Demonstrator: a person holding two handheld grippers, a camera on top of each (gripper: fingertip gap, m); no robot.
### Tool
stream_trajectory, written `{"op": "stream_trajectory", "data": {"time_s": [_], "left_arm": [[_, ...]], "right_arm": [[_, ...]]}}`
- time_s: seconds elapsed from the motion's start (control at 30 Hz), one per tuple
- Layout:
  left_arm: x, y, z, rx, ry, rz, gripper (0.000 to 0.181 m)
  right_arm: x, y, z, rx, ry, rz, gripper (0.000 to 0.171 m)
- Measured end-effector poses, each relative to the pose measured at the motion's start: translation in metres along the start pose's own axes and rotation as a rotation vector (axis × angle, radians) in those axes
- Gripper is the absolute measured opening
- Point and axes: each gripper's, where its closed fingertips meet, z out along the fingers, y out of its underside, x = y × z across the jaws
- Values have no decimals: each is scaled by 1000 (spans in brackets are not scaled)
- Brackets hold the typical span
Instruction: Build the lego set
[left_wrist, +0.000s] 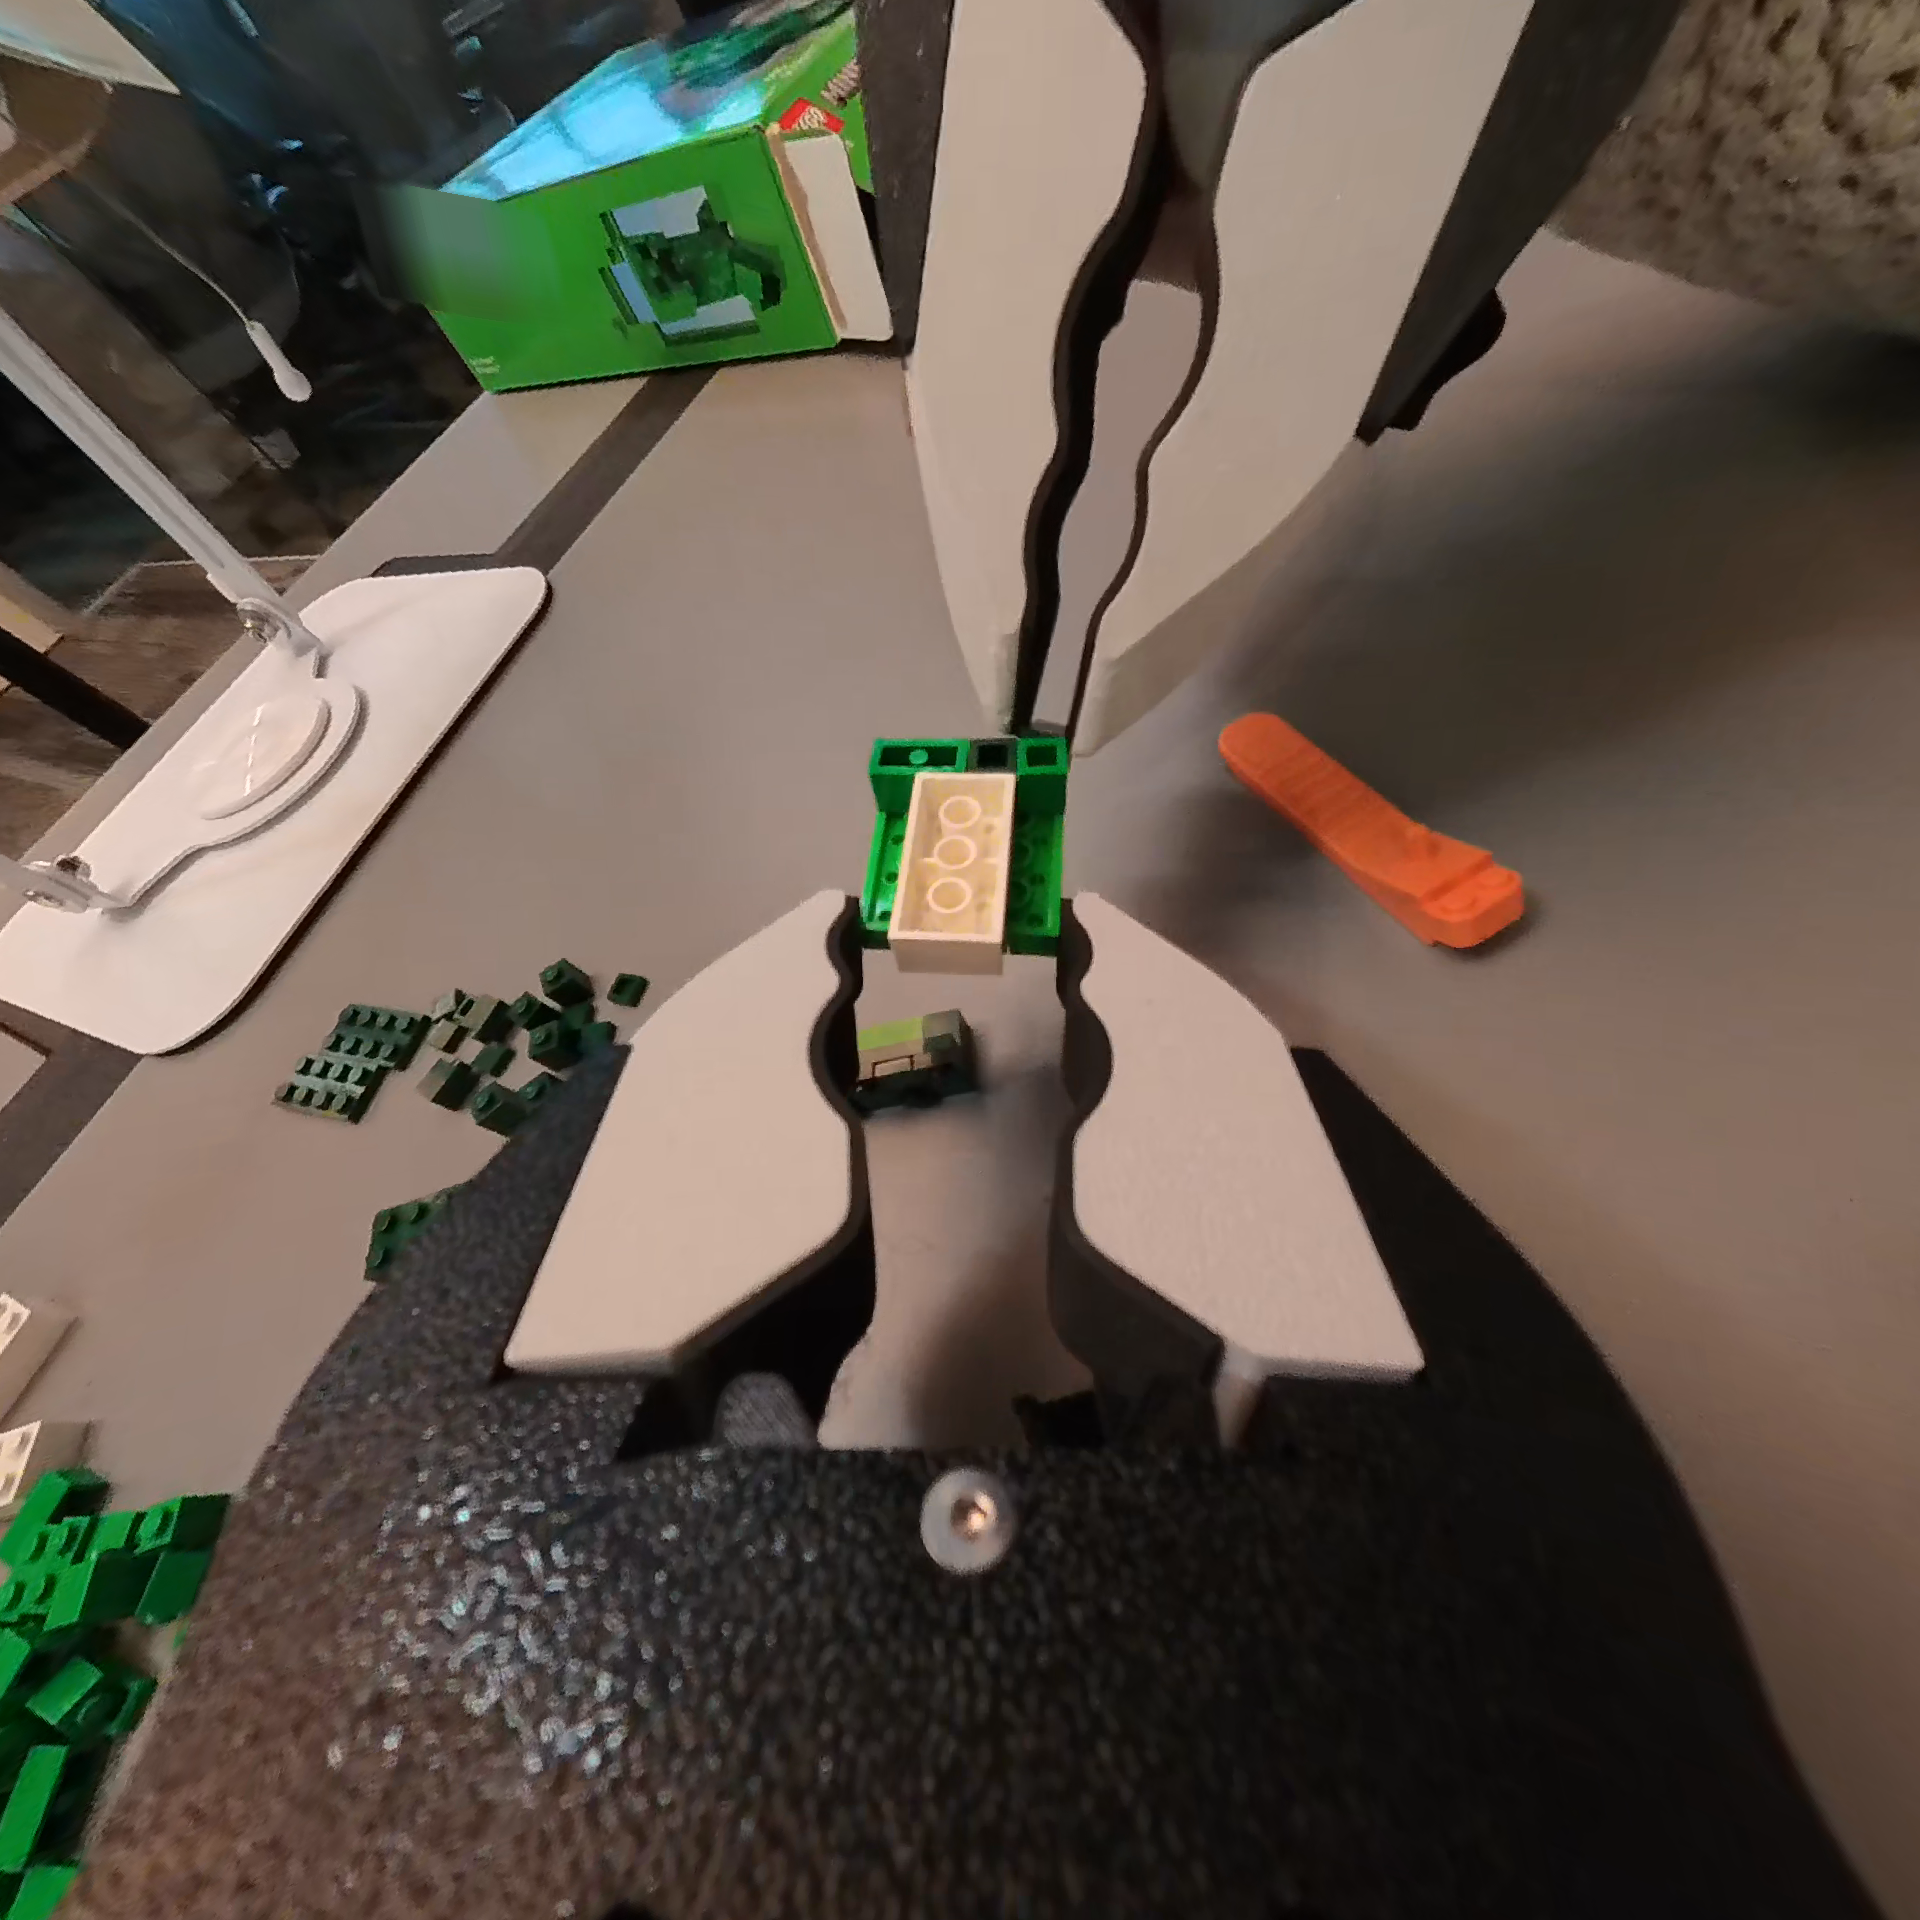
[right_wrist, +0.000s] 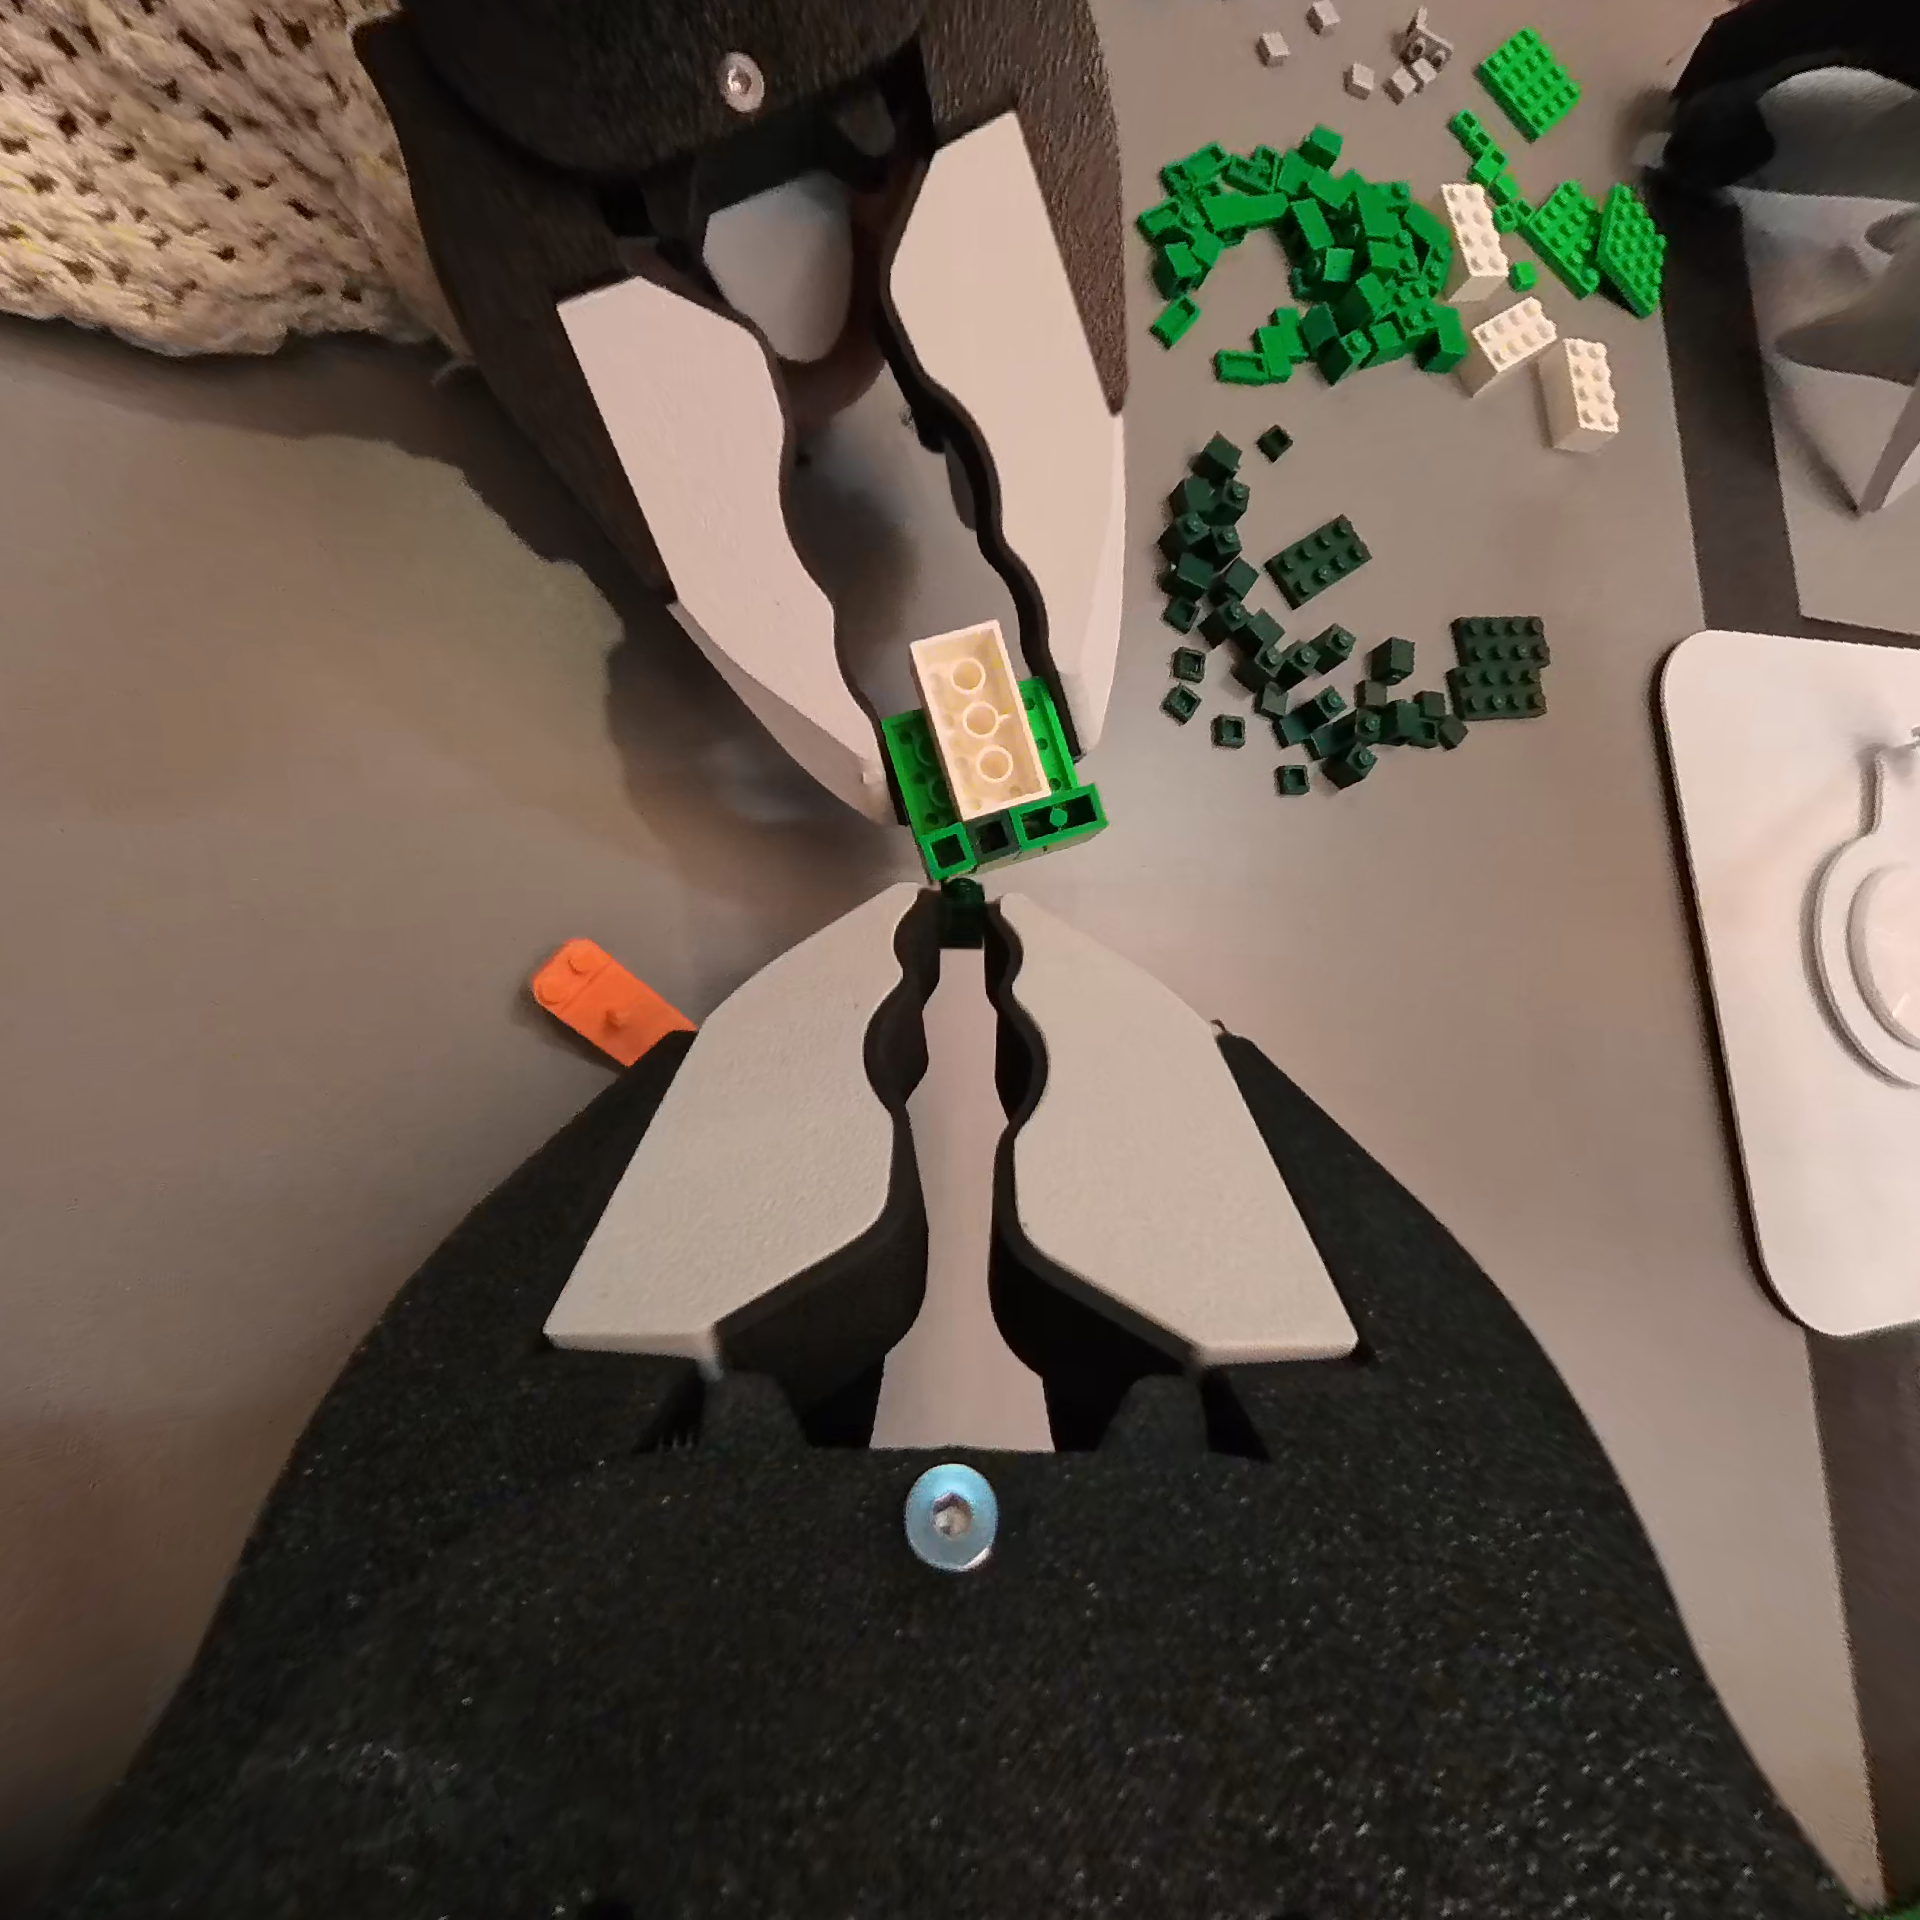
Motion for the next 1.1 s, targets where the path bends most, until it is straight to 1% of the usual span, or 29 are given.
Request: {"op": "stream_trajectory", "data": {"time_s": [0.07,0.13,0.3,0.37,0.47,0.53,0.63,0.77,0.87,0.9,0.93,0.97,1.0,1.03,1.07,1.1], "left_arm": [[-1,1,1,-10,-7,-1,36],[-1,1,1,-11,-7,-3,36],[-3,0,-1,1,-14,-19,35],[-4,-1,-1,9,-14,-28,35],[-4,-1,-2,15,-13,-33,35],[-4,-1,-2,15,-11,-31,35],[-3,-1,-2,11,-9,-27,36],[-2,-1,-2,12,-2,-25,35],[-2,-1,-2,13,-1,-27,35],[-2,-1,-2,14,-3,-27,35],[-2,-2,-2,18,-5,-25,35],[-2,-3,-3,27,-3,-22,35],[-2,-5,-4,42,-12,-26,35],[-5,-9,-5,64,-33,-54,36],[-9,-14,-6,91,-72,-97,36],[-16,-18,-9,115,-141,-135,35]], "right_arm": [[-2,5,0,-22,-17,0,8],[0,19,-3,-99,-22,-10,7],[-5,71,-23,-421,-145,57,7],[-8,84,-28,-517,-187,83,7],[-13,95,-25,-578,-234,105,8],[-12,95,-20,-564,-220,116,9],[-10,94,-26,-489,-176,127,19],[-1,85,-43,-246,-102,212,19],[-2,72,-46,-80,-50,241,19],[-1,65,-45,-28,-19,237,20],[2,55,-43,38,25,222,26],[1,44,-42,107,50,197,28],[6,32,-42,174,115,186,28],[17,18,-43,260,221,203,27],[22,3,-45,353,292,242,24],[20,-11,-45,431,321,283,23]]}}
